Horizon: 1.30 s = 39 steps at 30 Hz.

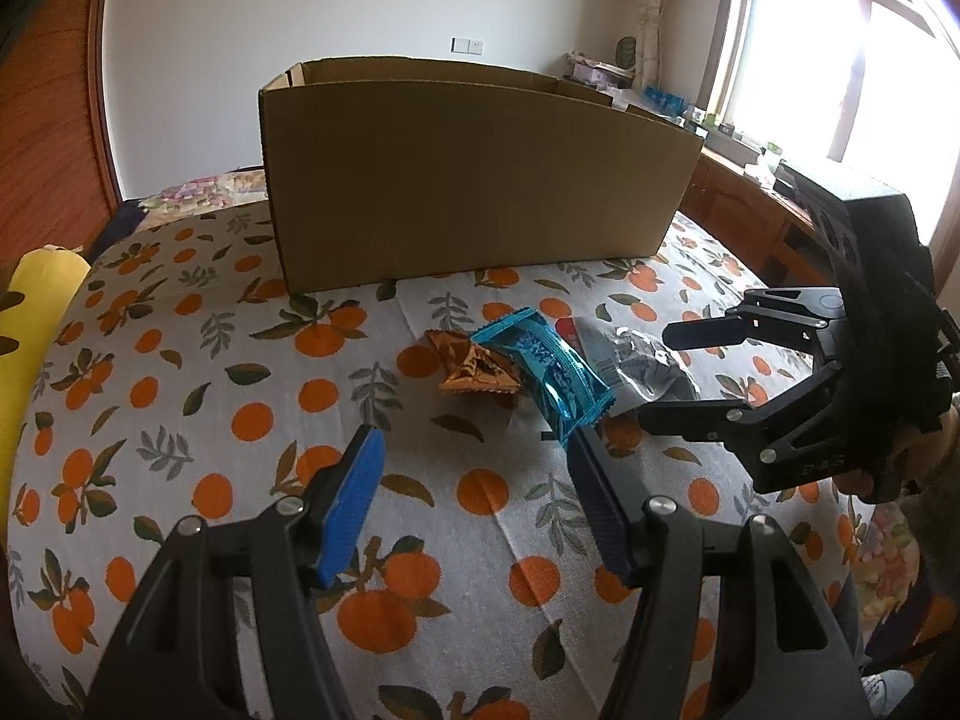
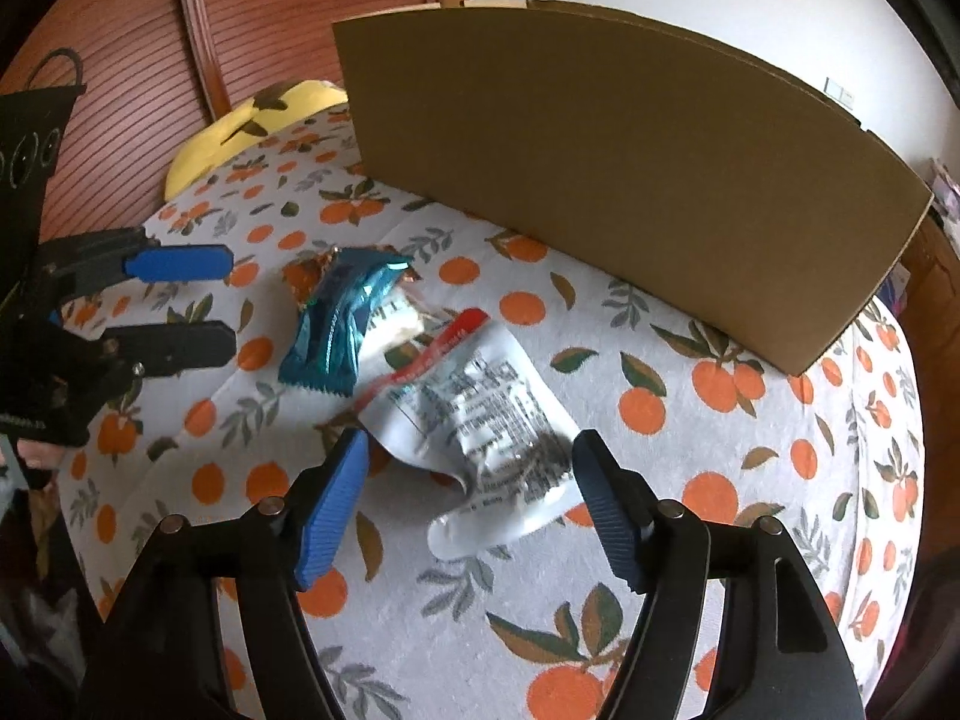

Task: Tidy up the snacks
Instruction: 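Grasp the blue candy with the left tool while the right tool grasps the white pouch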

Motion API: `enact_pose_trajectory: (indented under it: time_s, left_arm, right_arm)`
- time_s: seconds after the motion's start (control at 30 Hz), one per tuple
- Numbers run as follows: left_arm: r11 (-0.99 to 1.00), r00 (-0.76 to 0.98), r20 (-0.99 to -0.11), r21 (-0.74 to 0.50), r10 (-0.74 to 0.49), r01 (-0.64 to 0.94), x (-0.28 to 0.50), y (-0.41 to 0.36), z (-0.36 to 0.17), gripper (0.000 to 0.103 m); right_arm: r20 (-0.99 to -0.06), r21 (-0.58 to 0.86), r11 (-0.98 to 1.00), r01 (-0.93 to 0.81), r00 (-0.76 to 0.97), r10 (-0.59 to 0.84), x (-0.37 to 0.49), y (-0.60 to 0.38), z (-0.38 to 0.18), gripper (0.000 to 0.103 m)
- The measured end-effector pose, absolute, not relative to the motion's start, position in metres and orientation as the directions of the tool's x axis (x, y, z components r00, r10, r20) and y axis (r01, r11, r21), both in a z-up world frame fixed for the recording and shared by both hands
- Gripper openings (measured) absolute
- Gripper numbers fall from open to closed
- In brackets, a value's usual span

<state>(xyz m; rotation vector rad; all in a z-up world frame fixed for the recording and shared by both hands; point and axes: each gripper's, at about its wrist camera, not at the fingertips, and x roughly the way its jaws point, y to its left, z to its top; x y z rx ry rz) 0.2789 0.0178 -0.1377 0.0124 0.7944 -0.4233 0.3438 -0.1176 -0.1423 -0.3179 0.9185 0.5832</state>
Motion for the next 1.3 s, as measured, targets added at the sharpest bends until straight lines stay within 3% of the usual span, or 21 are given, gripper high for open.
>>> enact_pose_trajectory:
  time_s: [0.47,0.5,0.53,0.57,0.73,0.87,1.3]
  left_arm:
    - [0.912,0.616,-0.693,-0.159,-0.375,0.378,0.279,0.011,-0.138,0.064]
    - [0.912,0.616,-0.691,-0.163,-0.378,0.377,0.28,0.01,-0.138,0.064]
    - [0.911,0.616,-0.688,-0.168,-0.382,0.377,0.28,0.009,-0.137,0.064]
    - [0.909,0.616,-0.686,-0.173,-0.387,0.379,0.281,0.007,-0.135,0.064]
    - [0.898,0.618,-0.666,-0.199,-0.418,0.393,0.283,-0.007,-0.128,0.061]
    - [0.888,0.611,-0.658,-0.213,-0.439,0.408,0.284,-0.023,-0.128,0.052]
    - [0.937,0.596,-0.744,-0.118,-0.302,0.328,0.32,-0.053,-0.14,0.051]
  right_arm:
    - [-0.805,-0.032,0.826,-0.562,0.504,0.312,0.367,-0.112,-0.148,0.073]
    - [-0.804,-0.031,0.829,-0.559,0.507,0.312,0.367,-0.112,-0.148,0.071]
    - [-0.801,-0.033,0.83,-0.557,0.511,0.311,0.366,-0.112,-0.148,0.061]
    - [-0.801,-0.035,0.833,-0.553,0.514,0.308,0.365,-0.112,-0.147,0.059]
    - [-0.812,-0.051,0.854,-0.517,0.519,0.266,0.357,-0.12,-0.144,0.055]
    - [-0.812,-0.046,0.878,-0.476,0.53,0.245,0.35,-0.136,-0.145,0.056]
    - [-0.783,-0.038,0.889,-0.456,0.566,0.257,0.343,-0.145,-0.148,0.057]
